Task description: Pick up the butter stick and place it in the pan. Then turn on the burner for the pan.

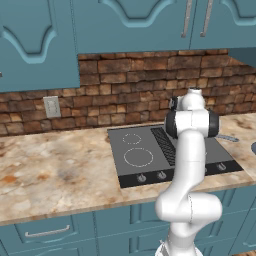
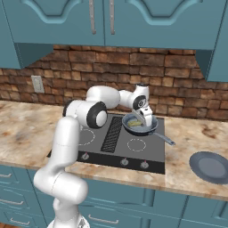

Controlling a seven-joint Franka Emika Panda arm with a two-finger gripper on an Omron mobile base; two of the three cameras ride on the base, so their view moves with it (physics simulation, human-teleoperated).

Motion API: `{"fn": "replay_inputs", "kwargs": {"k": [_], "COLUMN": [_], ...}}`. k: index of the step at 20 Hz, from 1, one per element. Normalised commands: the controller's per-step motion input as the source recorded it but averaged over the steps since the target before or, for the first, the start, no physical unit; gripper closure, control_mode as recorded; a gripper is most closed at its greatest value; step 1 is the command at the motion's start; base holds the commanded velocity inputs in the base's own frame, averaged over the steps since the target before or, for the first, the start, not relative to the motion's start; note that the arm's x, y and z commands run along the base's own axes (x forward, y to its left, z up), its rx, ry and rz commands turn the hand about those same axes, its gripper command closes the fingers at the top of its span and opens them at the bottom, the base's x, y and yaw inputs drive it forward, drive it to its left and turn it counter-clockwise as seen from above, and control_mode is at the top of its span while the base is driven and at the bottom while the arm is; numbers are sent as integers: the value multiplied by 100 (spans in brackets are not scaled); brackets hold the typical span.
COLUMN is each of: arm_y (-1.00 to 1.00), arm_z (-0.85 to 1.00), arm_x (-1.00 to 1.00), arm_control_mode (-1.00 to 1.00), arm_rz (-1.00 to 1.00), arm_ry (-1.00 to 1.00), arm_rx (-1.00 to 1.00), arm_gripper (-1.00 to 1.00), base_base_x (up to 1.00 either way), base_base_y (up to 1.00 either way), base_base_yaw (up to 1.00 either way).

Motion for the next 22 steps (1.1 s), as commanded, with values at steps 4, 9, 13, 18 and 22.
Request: {"fn": "replay_inputs", "kwargs": {"k": [4, 9, 13, 18, 22], "arm_y": [0, 9, 29, 30, 31], "arm_z": [0, 10, 16, 26, 29], "arm_x": [0, -16, -23, -34, -43], "arm_control_mode": [-100, -100, -100, -100, -100], "arm_rz": [0, 0, 0, 0, 0], "arm_ry": [0, -5, -6, -10, -12], "arm_rx": [2, 0, 0, 0, -2], "arm_gripper": [-100, -100, -100, -100, -100], "base_base_x": [0, 0, 0, 0, 0], "base_base_y": [0, 0, 0, 0, 0], "base_base_yaw": [0, 0, 0, 0, 0]}}
